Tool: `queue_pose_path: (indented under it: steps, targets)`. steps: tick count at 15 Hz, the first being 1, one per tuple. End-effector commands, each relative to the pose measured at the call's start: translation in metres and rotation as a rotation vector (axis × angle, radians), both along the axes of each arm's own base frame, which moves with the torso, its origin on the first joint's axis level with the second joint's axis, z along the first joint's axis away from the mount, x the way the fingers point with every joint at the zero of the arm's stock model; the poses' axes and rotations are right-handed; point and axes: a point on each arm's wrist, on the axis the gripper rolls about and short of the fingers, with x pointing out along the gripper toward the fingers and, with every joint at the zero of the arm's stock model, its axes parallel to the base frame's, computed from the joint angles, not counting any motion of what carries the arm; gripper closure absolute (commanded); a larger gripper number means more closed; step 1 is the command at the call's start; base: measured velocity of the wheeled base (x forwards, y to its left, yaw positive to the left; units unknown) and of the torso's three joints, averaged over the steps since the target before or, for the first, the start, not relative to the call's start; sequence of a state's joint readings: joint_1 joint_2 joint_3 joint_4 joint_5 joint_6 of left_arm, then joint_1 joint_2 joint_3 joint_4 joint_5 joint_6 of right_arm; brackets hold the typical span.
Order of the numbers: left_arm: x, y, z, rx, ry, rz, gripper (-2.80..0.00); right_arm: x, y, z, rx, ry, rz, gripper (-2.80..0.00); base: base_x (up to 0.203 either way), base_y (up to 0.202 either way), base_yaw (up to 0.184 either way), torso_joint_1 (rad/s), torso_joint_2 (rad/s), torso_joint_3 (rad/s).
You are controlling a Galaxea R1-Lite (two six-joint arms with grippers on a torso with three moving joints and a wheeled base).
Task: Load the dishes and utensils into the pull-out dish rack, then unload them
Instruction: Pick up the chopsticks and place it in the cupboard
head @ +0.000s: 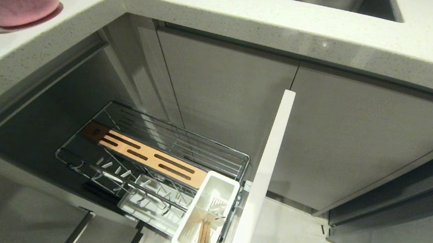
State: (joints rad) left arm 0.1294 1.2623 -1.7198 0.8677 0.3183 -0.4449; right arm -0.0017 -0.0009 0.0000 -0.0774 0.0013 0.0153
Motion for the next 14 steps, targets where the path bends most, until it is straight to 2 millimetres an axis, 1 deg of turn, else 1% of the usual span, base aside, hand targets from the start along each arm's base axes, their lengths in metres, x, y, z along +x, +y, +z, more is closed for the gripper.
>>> queue_pose_path:
  steps: [1,6,9,10,11,14]
  targets:
    - [-0.001,-0.001,0.0,-0.003,0.004,-0.002,0.0,0.002,0.0,-0.007,0.0,0.025,0.0,0.0,0.0,0.0,0.0,0.0,0.0,0.0]
    - [-0.005,-0.001,0.003,0.0,-0.017,0.0,0.0,0.002,0.0,-0.007,0.0,0.025,0.0,0.0,0.0,0.0,0.0,0.0,0.0,0.0]
    - [-0.018,-0.003,0.009,0.007,-0.058,0.002,0.0,0.002,0.0,-0.007,0.0,0.025,0.0,0.0,0.0,0.0,0.0,0.0,0.0,0.0]
    - [-0.026,-0.004,0.013,0.01,-0.085,0.005,0.0,0.002,0.0,-0.007,0.0,0.025,0.0,0.0,0.0,0.0,0.0,0.0,0.0,0.0]
    - [-0.039,-0.005,0.018,0.015,-0.124,0.007,0.0,0.002,0.0,-0.007,0.0,0.025,0.0,0.0,0.0,0.0,0.0,0.0,0.0,0.0]
    - [-0.087,-0.011,0.038,0.025,-0.296,0.001,0.0,0.002,0.0,-0.007,0.0,0.025,0.0,0.0,0.0,0.0,0.0,0.0,0.0,0.0]
